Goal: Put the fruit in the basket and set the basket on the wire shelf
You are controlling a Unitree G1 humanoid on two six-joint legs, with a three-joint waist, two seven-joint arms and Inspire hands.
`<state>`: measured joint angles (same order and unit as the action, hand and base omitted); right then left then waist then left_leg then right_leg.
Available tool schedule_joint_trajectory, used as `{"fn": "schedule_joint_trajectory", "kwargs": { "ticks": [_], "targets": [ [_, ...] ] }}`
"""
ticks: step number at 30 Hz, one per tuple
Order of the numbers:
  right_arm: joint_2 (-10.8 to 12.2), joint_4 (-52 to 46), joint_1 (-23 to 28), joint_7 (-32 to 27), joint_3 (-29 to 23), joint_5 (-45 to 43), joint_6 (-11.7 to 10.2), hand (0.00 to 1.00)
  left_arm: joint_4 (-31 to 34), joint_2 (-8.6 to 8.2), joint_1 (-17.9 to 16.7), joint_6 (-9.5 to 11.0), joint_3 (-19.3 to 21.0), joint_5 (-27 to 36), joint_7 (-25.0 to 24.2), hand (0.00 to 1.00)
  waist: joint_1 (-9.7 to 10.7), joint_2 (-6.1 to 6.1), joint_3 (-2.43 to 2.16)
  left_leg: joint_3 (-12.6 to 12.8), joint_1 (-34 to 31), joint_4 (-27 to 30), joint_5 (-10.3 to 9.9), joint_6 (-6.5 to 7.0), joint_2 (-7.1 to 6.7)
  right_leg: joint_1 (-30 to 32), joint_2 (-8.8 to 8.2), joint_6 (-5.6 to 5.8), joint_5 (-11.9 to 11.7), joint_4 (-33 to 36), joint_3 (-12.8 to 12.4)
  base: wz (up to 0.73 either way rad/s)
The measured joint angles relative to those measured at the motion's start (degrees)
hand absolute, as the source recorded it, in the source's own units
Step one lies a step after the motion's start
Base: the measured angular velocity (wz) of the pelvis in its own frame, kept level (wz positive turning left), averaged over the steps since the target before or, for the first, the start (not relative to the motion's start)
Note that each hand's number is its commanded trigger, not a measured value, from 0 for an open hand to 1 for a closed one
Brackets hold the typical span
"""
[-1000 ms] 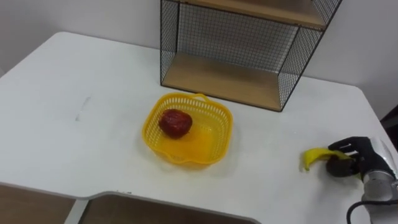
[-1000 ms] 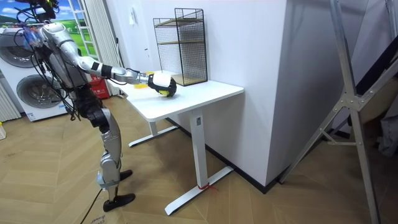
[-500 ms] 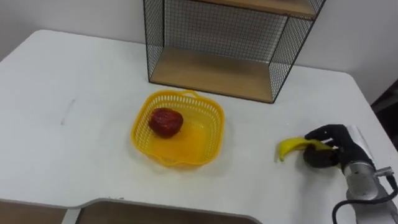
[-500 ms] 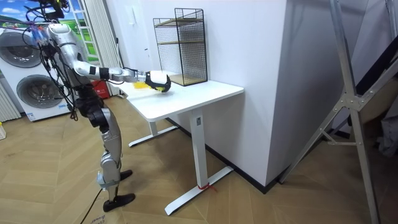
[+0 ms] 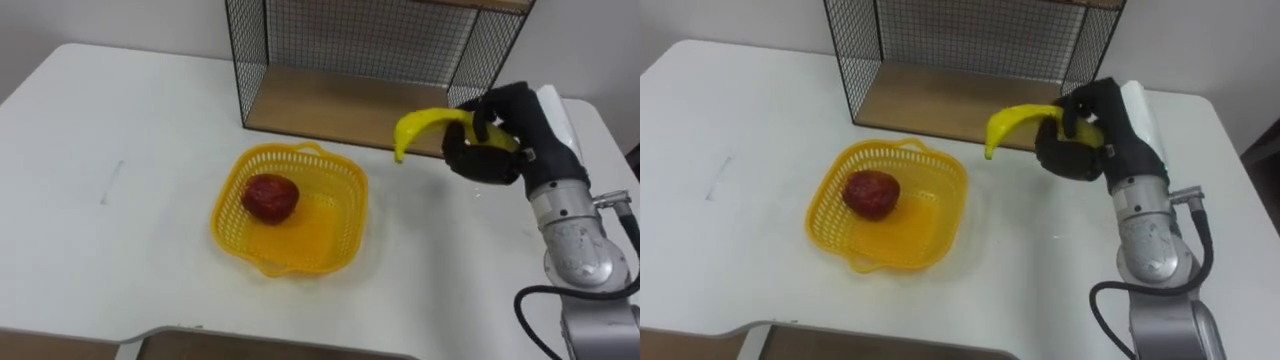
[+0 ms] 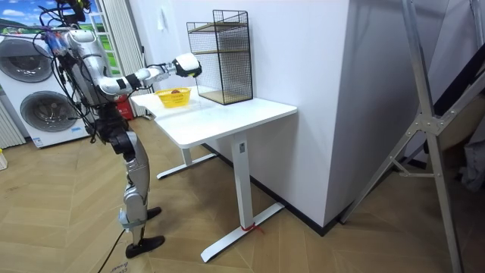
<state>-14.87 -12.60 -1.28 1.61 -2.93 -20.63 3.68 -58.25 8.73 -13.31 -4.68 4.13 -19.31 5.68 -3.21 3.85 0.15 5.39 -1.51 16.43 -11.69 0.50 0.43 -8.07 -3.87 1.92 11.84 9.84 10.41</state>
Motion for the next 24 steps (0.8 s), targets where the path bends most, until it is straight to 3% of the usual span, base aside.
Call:
{"fn": "schedule_joint_trajectory", "kwargs": {
  "ticks": [11,15,16,19,22,23,24],
  "targets": [
    [0.08,-6.32,-0.1,3.6,5.0,-1.37,-0.04,1.0,-0.03,-0.32,0.09,0.08,-1.19,0.09,-0.01,0.0,-0.39,0.2,-0.38,0.36,0.73,-1.17,0.74,-0.08,0.05,0.21,0.01,-0.14,-0.22,0.03,-0.02,-0.02],
    [0.28,-6.7,-0.65,5.74,9.12,-3.2,-0.04,1.0,-0.34,-0.08,1.38,0.5,-2.36,0.38,-0.37,0.0,-1.2,0.22,-0.21,0.33,0.05,-1.13,0.83,-0.12,0.12,0.22,0.09,-0.21,-0.26,0.06,-0.06,0.0],
    [0.27,-6.85,-0.72,6.32,10.46,-3.84,-0.04,1.0,-0.34,0.18,2.0,0.55,-3.13,0.64,-0.61,0.0,-1.79,0.28,0.03,0.33,-0.11,-1.1,0.85,-0.12,0.13,0.35,0.11,-0.26,-0.3,0.06,-0.06,0.0],
    [0.35,-6.89,-1.05,8.17,14.12,-5.17,-0.01,1.0,-0.33,0.84,2.79,0.6,-4.54,0.63,-1.06,0.0,-2.94,0.54,-0.05,0.27,-0.82,-0.91,0.88,-0.08,0.13,1.21,0.1,-0.24,-0.38,0.08,0.03,0.0],
    [0.41,-6.88,-1.05,10.53,16.95,-5.91,0.06,0.99,-0.34,1.19,3.91,0.66,-5.54,0.64,-1.33,0.0,-3.8,0.73,0.61,0.05,-1.02,-0.84,0.9,-0.04,0.06,1.26,0.08,-0.16,-0.48,0.04,0.18,0.04],
    [0.43,-6.87,-1.05,11.02,17.46,-6.02,0.07,0.67,-0.35,1.2,3.91,0.7,-5.57,0.64,-1.33,0.0,-3.86,0.67,0.65,-0.04,-1.1,-0.85,0.89,-0.03,0.05,1.26,0.08,-0.13,-0.52,0.02,0.32,0.1],
    [0.56,-6.87,-1.04,12.06,18.01,-6.57,0.08,0.56,-0.35,1.2,3.94,0.7,-5.57,0.64,-1.36,0.0,-3.87,0.62,0.68,-0.29,-1.33,-0.83,0.89,-0.02,-0.01,1.35,0.07,-0.09,-0.57,0.01,0.57,0.11]
  ]
}}
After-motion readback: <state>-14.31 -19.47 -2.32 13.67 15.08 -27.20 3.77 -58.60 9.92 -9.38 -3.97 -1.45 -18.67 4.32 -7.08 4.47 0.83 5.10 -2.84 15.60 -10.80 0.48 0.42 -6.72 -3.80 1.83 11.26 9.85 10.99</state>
